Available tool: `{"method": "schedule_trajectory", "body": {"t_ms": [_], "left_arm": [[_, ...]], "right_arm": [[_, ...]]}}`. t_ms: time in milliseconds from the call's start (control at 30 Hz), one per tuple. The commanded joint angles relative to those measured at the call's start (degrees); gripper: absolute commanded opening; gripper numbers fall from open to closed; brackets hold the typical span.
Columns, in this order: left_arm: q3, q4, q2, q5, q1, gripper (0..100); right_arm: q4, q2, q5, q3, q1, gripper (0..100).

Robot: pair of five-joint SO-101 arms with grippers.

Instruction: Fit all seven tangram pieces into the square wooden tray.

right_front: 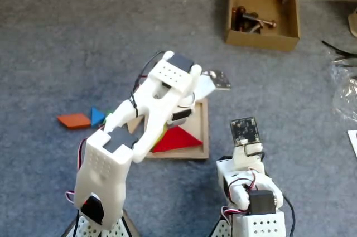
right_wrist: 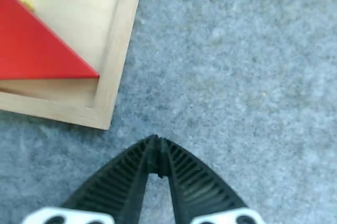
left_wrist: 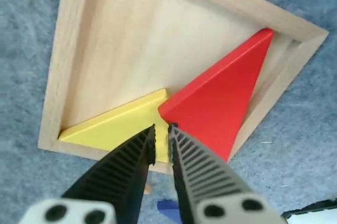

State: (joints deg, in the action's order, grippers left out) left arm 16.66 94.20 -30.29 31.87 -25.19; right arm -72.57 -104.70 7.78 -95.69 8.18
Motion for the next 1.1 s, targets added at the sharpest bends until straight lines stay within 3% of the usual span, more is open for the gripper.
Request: {"method": "schedule_trajectory", "body": {"t_ms": [0,367,667,1067], "left_arm": [[2.33,-0.7,3.38,-0.44,-1.01,4],[-1.27,-7.3,1.19,-0.26,-1.01,1],[-1.19,-7.12,0.4,-0.44,-1.71,0],[-1.36,-2.55,0.13,-0.44,-9.71,0]], "right_arm": [[1.01,-0.48,-0.44,-6.73,0.57,0.5],[1.01,-0.48,-0.44,-6.73,0.57,0.5],[1.01,-0.48,-0.44,-6.73,0.57,0.5],[1.01,-0.48,-0.44,-6.73,0.57,0.5]]}}
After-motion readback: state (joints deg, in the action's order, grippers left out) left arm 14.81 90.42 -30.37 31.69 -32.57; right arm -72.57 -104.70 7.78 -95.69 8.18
